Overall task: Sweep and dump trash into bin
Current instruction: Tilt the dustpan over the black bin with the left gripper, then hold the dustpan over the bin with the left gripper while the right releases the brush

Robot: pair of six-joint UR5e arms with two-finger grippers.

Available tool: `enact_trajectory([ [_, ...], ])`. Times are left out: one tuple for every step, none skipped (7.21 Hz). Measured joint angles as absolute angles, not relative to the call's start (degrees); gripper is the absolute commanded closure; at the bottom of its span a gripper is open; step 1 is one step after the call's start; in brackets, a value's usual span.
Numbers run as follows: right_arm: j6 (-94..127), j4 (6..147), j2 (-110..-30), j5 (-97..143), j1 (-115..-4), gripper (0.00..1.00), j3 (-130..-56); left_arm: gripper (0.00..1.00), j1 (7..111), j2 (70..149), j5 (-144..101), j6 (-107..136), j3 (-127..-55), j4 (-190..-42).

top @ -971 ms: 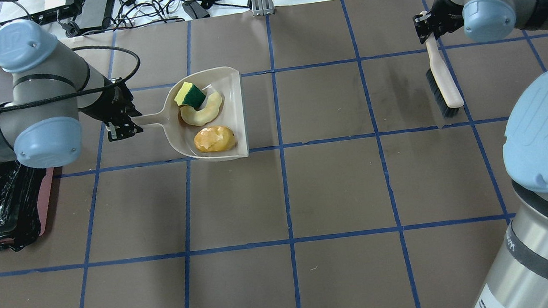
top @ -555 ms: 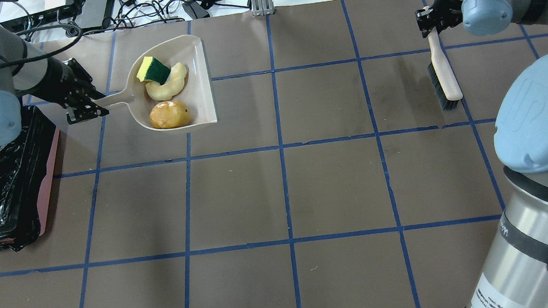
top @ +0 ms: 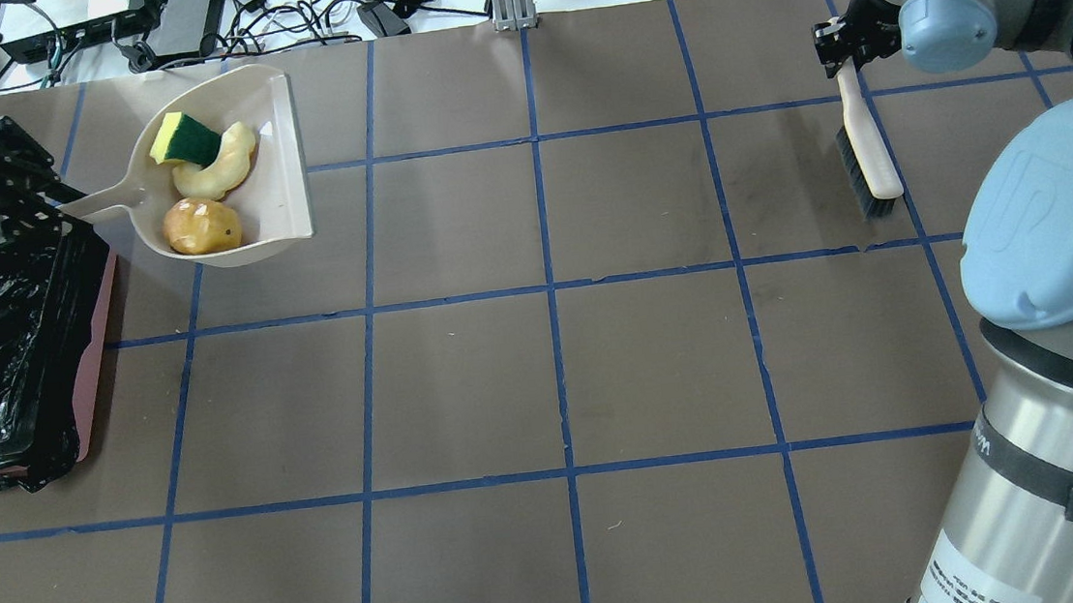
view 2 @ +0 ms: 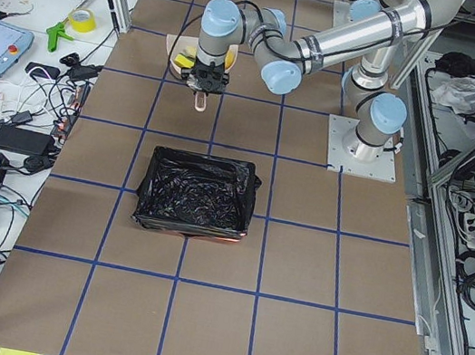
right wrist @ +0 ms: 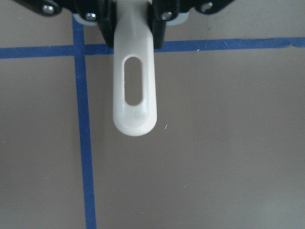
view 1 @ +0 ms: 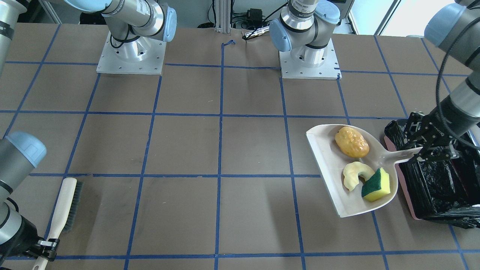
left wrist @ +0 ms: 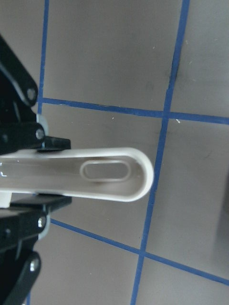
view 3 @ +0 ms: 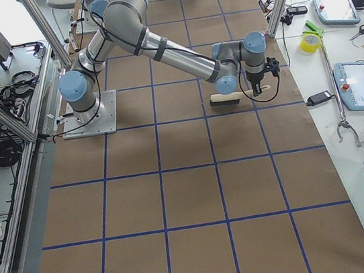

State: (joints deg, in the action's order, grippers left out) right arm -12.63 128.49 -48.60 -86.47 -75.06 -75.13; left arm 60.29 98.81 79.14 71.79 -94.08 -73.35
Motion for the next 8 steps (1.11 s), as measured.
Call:
enact_trajectory([
  [-12.7, 128.6, -48.5, -86.4, -75.1, 0.64, -75.2, 1.0, 56.1, 98.9, 79.5, 66.6, -92.2, -77.2],
  [-12.8, 128.7, -48.5, -86.3, -75.1, 0.54, -75.4, 1.0, 52.3, 99.3, 80.4, 60.9, -90.6, -79.4],
  [-12.7, 128.8, -48.5, -86.3, -75.1, 0.32, -75.7, 1.0, 49.1, 99.8, 81.6, 55.4, -89.6, -80.1],
  [-12.6, 128.8, -48.5, -86.3, -75.1, 0.12, -75.9, 1.0, 46.4, 100.5, 82.3, 50.5, -88.6, -80.1],
  [-12.4, 128.8, -48.6, -86.3, -75.1, 0.0, -75.9, 1.0, 44.3, 101.6, 83.4, 46.4, -87.0, -80.0],
  [-12.4, 128.6, -48.7, -86.4, -75.0, 0.0, -75.9, 1.0, 42.7, 103.0, 84.9, 42.7, -85.1, -79.4],
  [-12.5, 128.4, -49.0, -86.5, -75.0, 0.0, -75.9, 1.0, 41.1, 104.9, 86.3, 39.0, -83.3, -77.5],
  [-12.5, 127.4, -49.8, -86.6, -75.0, 0.0, -75.7, 1.0, 39.7, 106.9, 87.6, 35.6, -81.9, -74.6],
])
